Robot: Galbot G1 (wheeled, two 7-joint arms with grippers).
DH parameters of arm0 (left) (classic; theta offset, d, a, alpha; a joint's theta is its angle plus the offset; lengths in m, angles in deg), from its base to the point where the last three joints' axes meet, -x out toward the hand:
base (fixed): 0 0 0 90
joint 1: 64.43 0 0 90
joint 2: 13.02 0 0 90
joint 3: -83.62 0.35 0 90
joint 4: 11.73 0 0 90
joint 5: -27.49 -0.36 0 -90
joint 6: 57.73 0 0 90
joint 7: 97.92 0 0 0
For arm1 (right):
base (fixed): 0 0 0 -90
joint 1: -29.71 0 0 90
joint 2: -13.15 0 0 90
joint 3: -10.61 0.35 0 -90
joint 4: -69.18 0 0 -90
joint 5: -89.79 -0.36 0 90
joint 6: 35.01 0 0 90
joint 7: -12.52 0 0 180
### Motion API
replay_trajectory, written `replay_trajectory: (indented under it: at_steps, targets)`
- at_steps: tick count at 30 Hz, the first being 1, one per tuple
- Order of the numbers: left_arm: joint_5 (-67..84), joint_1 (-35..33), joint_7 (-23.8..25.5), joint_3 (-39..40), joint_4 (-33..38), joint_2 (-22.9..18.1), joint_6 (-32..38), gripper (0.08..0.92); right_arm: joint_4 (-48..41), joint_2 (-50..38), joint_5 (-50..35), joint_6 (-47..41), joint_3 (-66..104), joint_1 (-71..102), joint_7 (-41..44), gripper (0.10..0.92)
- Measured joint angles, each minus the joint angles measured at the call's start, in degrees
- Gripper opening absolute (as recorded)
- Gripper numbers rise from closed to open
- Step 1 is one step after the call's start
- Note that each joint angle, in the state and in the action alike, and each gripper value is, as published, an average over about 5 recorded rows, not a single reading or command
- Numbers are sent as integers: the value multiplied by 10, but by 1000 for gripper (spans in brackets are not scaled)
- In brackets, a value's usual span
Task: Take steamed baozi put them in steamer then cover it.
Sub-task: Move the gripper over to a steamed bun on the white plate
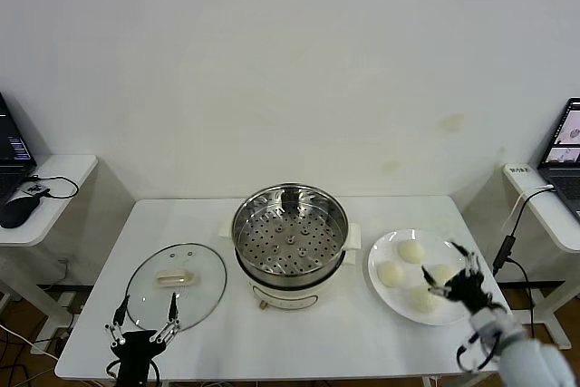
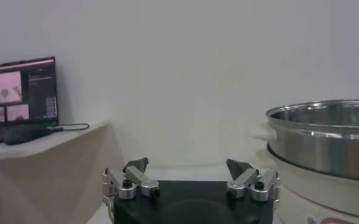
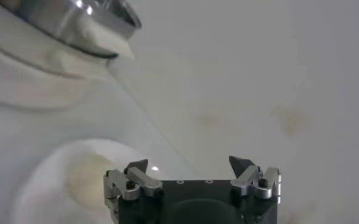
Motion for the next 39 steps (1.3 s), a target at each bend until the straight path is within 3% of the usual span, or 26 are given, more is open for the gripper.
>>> replay_trajectory:
  at_steps: [9, 16, 28, 39]
  targets:
    - [-9, 2, -4, -13, 5, 2, -10, 823, -97, -141, 13, 2, -105, -167, 129, 823]
    - [-12, 4, -6, -22, 1, 2, -11, 823, -190, -189, 8, 21, -262, -342, 212, 823]
    - [-13, 9, -4, -35, 1, 4, -20, 823, -321, -184, -2, 31, -532, -586, 313, 823]
    - [-13, 17, -5, -44, -5, 2, -24, 823, -398, -139, -3, 17, -668, -673, 360, 823]
